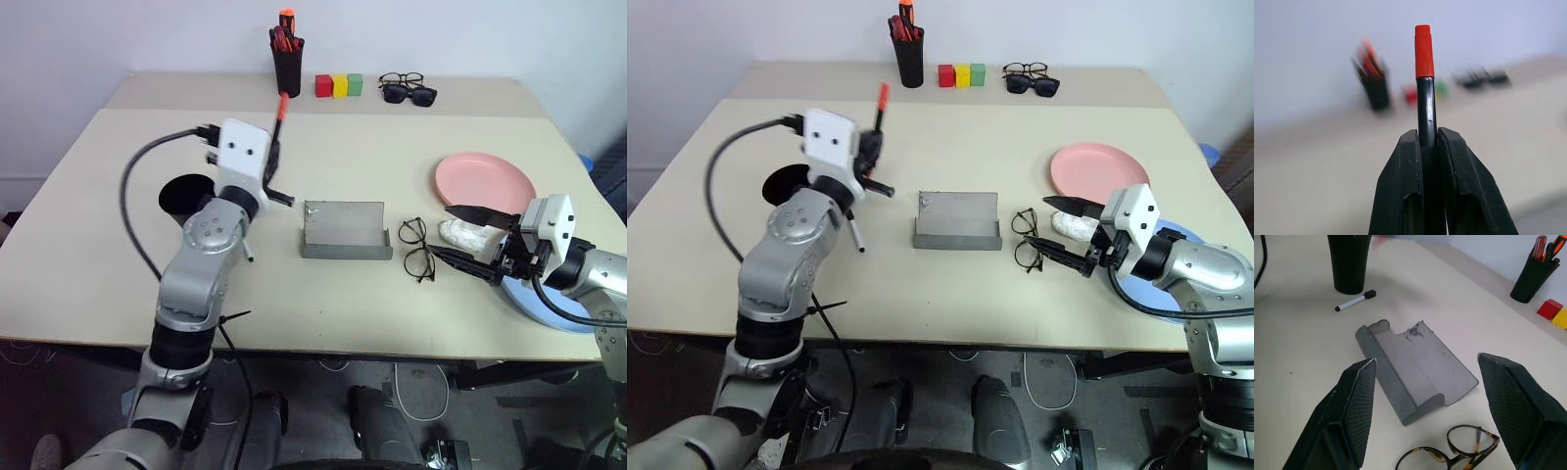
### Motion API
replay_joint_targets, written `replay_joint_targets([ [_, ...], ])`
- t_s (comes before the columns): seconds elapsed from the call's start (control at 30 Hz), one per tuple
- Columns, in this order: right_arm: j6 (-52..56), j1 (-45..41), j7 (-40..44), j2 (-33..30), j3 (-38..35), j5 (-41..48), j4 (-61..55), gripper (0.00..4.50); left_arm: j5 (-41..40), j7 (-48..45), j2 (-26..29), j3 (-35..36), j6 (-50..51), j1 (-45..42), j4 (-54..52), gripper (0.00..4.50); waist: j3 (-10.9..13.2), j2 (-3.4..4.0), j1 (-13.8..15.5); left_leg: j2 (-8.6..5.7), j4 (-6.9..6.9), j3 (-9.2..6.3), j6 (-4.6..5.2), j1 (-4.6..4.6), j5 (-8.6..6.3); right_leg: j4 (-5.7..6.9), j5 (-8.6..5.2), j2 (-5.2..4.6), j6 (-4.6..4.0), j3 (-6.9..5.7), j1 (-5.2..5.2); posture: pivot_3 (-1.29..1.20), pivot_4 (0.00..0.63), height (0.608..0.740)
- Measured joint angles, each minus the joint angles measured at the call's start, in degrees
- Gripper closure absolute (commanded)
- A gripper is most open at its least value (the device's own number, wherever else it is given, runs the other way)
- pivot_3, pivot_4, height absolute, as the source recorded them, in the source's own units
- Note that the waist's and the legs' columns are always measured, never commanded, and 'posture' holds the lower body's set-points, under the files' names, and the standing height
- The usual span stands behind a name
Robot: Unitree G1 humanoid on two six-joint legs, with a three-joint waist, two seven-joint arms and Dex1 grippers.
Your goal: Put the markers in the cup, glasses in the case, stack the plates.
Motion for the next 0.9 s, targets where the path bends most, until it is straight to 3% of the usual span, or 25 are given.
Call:
replay_joint_targets([
  [0.37, -2.8, -6.2, 2.9, 0.7, 4.5, -1.4, 6.2, 1.13, 6.6, 13.5, -4.1, 10.9, -23.6, 9.0, 3.9, 4.41, 0.0, -0.03, 0.1, -0.01, 0.03, -0.02, 0.01, -0.03, 0.00, -0.01, 0.11, 0.00, 0.21, -0.01, 0.00, 0.00, 0.150, 0.740],
  [0.9, -0.3, -13.6, 6.9, 6.1, 7.5, 4.8, 5.5, 1.13, 10.0, 16.9, -7.1, 10.7, -33.1, 12.2, 12.7, 4.41, 0.0, -0.03, 0.0, 0.00, 0.05, -0.04, 0.02, 0.02, 0.00, 0.18, 0.11, 0.02, 0.24, -0.03, -0.02, 0.00, 0.150, 0.740],
])
